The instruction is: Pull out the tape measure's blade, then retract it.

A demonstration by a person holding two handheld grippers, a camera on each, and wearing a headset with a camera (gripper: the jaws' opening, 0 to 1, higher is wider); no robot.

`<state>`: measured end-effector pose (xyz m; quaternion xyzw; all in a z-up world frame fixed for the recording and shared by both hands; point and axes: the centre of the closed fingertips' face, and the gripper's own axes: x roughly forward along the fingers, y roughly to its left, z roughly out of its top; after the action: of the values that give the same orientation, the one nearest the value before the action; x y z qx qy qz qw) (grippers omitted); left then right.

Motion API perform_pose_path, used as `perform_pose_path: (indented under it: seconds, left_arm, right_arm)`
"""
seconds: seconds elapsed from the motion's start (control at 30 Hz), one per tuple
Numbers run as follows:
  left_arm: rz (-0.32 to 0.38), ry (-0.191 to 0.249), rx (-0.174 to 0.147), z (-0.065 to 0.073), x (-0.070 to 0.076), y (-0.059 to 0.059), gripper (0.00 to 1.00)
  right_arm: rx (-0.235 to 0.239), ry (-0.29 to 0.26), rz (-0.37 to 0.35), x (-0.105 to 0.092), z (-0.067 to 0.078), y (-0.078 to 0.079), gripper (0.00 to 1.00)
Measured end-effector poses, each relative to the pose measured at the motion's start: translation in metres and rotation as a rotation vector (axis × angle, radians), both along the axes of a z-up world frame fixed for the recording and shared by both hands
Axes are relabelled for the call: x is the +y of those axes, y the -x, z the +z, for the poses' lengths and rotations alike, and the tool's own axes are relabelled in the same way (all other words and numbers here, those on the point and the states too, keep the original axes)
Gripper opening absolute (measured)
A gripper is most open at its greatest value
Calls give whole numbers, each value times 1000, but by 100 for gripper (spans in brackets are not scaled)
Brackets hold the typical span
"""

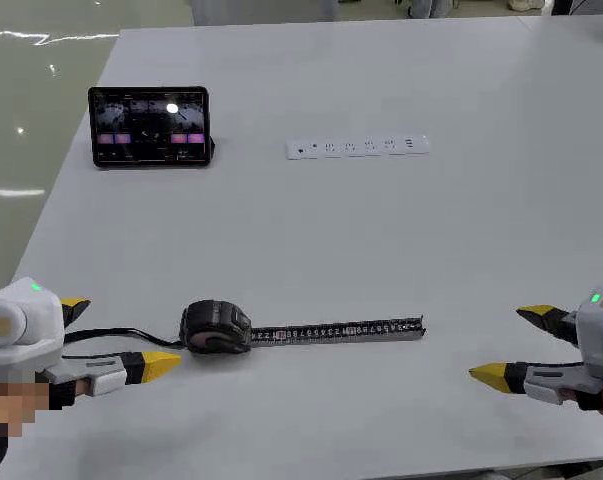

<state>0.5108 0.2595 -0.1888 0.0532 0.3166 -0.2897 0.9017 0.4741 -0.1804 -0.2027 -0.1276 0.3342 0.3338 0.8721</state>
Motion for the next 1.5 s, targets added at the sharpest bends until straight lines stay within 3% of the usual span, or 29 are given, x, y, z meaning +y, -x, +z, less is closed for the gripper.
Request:
perform_pose_path:
  seconds: [0.03,0.13,0.27,0.33,0.43,0.5,0.77,0.93,1.03,1.5]
  left_arm:
    - [-14,1,-24,1,0,2,99]
    - [-24,-18,-47,-1,3,7,99]
    - [-5,-23,-36,-7,10,14,99]
    - [6,-43,-48,-8,15,18,99]
    - [27,-19,-56,-4,17,22,99]
    - [31,-31,-63,-2,20,23,99]
    - [19,-42,-62,-3,20,24,99]
    - [20,-30,-60,-4,17,23,99]
    - [35,-1,-57,-2,13,23,99]
    - [-4,-27,-55,-3,11,24,99]
  right_arm:
    - [3,-10,-9,-1,0,3,75]
    - [7,-25,-23,-4,-1,8,82]
    - [25,-63,-42,-6,-1,18,87]
    - [24,-61,-49,-8,-3,21,89]
    - [24,-70,-45,-7,-3,29,95]
    - [31,-62,-49,-9,-6,34,99]
    - [34,-58,-60,-13,-9,46,99]
    - [34,-43,-30,-9,-12,49,99]
    - [40,-36,-33,-9,-13,49,99]
    - [30,-53,-43,-8,-6,41,99]
